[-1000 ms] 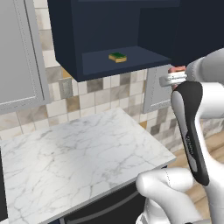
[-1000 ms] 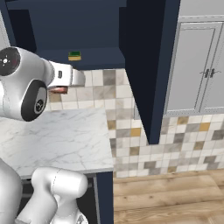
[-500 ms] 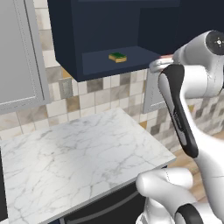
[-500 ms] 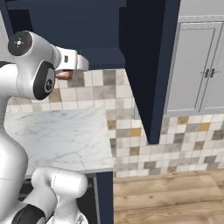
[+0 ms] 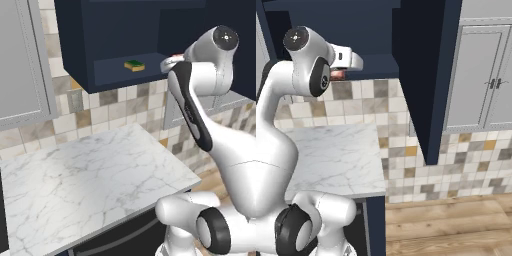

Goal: Pick up the sponge and bar soap from the sink, and place them back in the cabinet, and close the cabinet door.

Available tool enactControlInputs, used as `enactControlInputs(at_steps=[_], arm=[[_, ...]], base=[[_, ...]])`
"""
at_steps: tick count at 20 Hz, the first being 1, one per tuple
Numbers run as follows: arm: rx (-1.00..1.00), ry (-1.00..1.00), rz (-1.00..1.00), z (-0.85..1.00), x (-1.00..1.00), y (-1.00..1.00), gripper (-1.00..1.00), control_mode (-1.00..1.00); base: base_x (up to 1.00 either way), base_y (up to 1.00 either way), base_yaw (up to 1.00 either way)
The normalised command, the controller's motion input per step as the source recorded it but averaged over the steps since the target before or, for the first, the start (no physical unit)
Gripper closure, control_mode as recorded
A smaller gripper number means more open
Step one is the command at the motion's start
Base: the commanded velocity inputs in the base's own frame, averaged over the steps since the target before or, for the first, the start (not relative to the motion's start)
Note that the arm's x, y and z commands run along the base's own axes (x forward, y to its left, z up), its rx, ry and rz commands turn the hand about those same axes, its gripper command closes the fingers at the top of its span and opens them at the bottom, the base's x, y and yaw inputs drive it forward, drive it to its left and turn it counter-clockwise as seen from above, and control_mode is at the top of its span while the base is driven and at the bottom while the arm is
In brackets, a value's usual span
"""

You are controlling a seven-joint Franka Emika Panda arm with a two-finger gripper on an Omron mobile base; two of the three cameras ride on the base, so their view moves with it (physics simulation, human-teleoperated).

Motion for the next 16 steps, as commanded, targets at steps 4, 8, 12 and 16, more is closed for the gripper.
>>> enactControlInputs(at_steps=[4, 8, 12, 16], arm=[[0.00, 0.00, 0.00, 0.00, 0.57, 0.08, 1.00, -1.00], [0.00, 0.00, 0.00, -0.01, 0.49, 0.02, 1.00, -1.00], [0.00, 0.00, 0.00, -0.08, 0.44, 0.00, 1.00, -1.00], [0.00, -0.02, 0.00, -0.09, 0.41, 0.00, 1.00, -1.00]], base=[[0.00, 0.00, 0.00], [0.00, 0.00, 0.00], [0.00, 0.00, 0.00], [0.00, 0.00, 0.00]])
